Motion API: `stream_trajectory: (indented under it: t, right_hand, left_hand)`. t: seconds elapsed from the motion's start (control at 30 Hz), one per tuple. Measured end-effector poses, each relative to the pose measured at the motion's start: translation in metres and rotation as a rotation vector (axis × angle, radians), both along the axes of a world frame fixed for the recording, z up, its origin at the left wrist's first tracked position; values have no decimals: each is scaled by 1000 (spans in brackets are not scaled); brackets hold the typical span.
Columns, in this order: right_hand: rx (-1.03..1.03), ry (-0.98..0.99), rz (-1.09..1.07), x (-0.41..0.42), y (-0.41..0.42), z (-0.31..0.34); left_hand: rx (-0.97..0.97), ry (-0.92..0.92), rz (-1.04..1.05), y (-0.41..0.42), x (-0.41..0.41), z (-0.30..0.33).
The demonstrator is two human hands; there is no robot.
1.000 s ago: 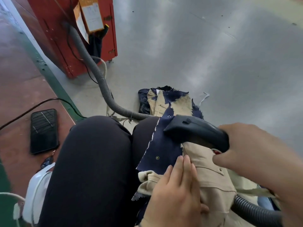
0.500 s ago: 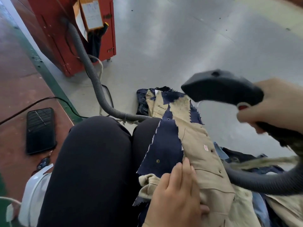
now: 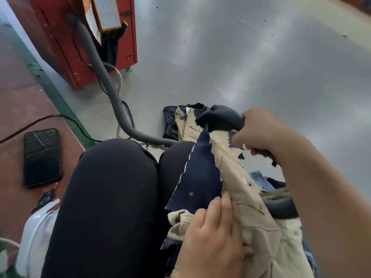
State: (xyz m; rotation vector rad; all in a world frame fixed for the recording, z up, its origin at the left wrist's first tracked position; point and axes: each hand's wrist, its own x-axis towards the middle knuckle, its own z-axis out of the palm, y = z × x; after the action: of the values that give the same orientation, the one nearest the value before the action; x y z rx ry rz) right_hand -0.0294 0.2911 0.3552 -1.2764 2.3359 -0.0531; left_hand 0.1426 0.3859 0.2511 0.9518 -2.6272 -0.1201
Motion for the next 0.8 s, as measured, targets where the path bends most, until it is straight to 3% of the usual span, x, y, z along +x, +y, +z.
stream_trajectory:
  t: [0.13,0.23,0.5,0.6,0.8]
  right_hand:
    - [-170,-2,-43,-10,2,33]
    - [-195,67,74,7,40,61]
    - [245,393,219,51,72,36]
    - [123,440,251,55,45,26]
    - [-101,211,58,25,-18,13]
  left_hand:
    - [19,-19,-16,-3,3,3]
    - [39,-26,-28,-5,5,3]
    - [117,-92,-76,-8,4,6]
    - [124,-81,-78,-6,4,6]
    - [72,77,-48,-8,8,13]
